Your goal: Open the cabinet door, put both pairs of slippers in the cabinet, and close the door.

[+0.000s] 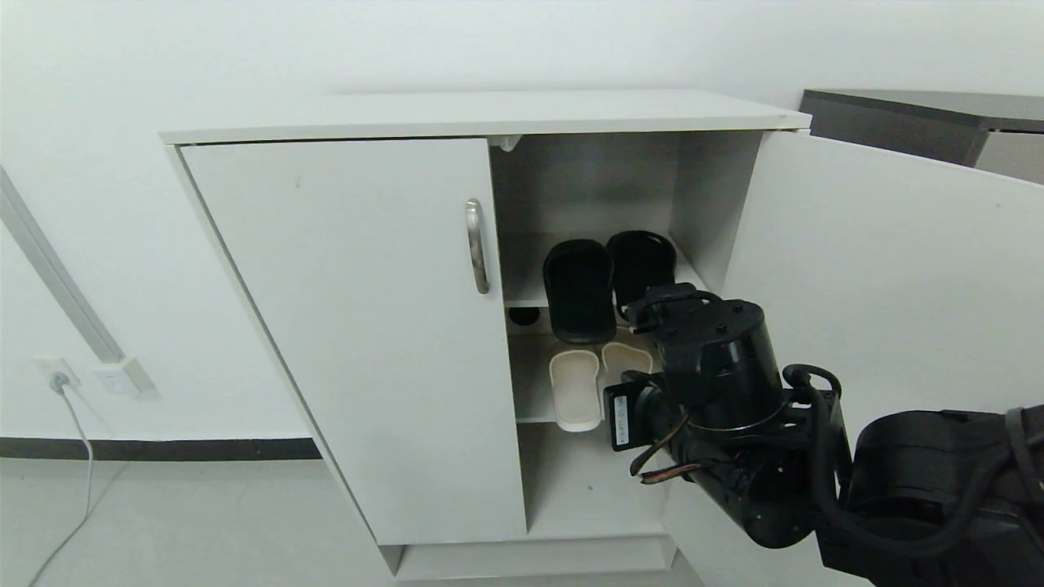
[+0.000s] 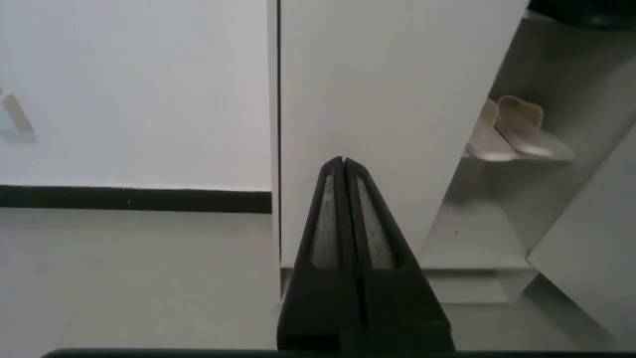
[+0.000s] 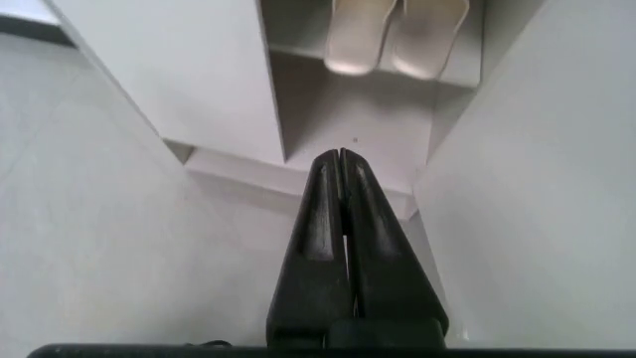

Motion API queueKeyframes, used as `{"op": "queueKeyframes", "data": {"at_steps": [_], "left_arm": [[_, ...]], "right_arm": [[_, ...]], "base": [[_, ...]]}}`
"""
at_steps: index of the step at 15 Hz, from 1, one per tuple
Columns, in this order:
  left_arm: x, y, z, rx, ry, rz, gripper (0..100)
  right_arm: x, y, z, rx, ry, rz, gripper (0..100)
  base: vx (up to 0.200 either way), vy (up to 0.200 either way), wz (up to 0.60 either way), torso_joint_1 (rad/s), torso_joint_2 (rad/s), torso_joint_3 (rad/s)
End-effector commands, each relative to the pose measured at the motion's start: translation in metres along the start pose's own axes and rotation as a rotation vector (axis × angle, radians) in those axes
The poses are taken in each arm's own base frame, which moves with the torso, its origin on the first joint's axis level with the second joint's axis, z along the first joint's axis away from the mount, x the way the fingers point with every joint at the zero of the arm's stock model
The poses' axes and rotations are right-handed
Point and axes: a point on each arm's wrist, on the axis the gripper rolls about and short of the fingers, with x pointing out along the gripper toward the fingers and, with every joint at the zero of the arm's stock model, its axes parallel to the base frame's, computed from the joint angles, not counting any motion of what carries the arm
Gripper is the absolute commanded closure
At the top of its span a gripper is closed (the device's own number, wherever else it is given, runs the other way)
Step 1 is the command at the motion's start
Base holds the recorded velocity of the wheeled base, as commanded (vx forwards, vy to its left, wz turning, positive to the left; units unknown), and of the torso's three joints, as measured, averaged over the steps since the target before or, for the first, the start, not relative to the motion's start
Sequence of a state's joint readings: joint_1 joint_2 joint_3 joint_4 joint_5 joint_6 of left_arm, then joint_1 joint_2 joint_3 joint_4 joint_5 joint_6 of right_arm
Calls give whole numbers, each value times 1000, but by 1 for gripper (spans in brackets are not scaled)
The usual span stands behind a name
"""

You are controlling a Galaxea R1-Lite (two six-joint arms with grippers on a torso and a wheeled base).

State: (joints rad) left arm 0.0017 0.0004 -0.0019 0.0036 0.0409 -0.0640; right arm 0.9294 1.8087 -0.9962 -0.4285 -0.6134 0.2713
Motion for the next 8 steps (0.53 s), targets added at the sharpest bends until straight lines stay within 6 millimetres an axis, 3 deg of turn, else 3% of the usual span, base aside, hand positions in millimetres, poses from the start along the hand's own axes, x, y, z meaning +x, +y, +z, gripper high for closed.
{"op": "queueKeyframes", "data": {"at_steps": [1, 8], "left_arm": [[0, 0, 0, 0, 1, 0, 100], [0, 0, 0, 0, -1, 0, 100]], "right_arm": [[1, 0, 0, 0, -2, 0, 100], [1, 0, -3, -3, 2, -2, 100]], "base": [[-200, 0, 0, 2, 2, -2], [-200, 0, 0, 2, 3, 2]]}}
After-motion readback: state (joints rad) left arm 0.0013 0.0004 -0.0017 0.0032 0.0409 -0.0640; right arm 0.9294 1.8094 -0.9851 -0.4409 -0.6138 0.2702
